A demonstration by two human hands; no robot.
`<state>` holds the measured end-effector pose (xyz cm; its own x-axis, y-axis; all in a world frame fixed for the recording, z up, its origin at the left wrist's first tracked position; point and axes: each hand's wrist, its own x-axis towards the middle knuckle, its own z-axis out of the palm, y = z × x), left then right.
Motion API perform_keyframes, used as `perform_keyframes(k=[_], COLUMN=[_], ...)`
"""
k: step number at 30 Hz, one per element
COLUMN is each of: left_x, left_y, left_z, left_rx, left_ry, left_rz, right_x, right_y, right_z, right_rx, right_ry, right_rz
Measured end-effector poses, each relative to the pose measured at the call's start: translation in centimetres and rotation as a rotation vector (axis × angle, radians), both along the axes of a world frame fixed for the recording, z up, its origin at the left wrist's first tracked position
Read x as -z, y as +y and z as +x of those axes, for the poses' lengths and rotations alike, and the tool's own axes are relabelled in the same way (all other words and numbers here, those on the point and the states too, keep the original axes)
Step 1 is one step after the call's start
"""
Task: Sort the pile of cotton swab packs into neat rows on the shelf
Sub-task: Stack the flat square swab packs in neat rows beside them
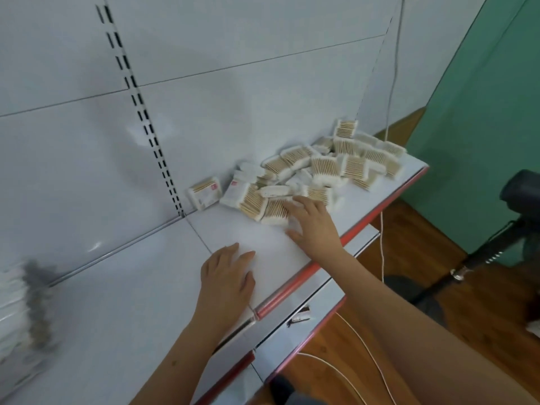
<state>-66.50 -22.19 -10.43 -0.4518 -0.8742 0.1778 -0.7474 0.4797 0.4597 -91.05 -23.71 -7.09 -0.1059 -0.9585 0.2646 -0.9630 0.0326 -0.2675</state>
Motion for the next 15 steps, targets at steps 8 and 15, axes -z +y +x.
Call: perform_keyframes(k=[8,15], left_x=[-3.3,-3.3], left_y=[-0.7,-2.6], left_z=[-4.9,-8.1], left_rx=[-0.112,-0.26], left_ry=[0.268,0.198], left_rz=[0.079,-0.016], right_x=[-0.2,0.1], right_y=[-1.8,-0.9], right_z=[-1.1,-0.5], right_rx=[-0.244,-0.472], right_ry=[-0.07,-0.415], right_rz=[-0.355,-0.308])
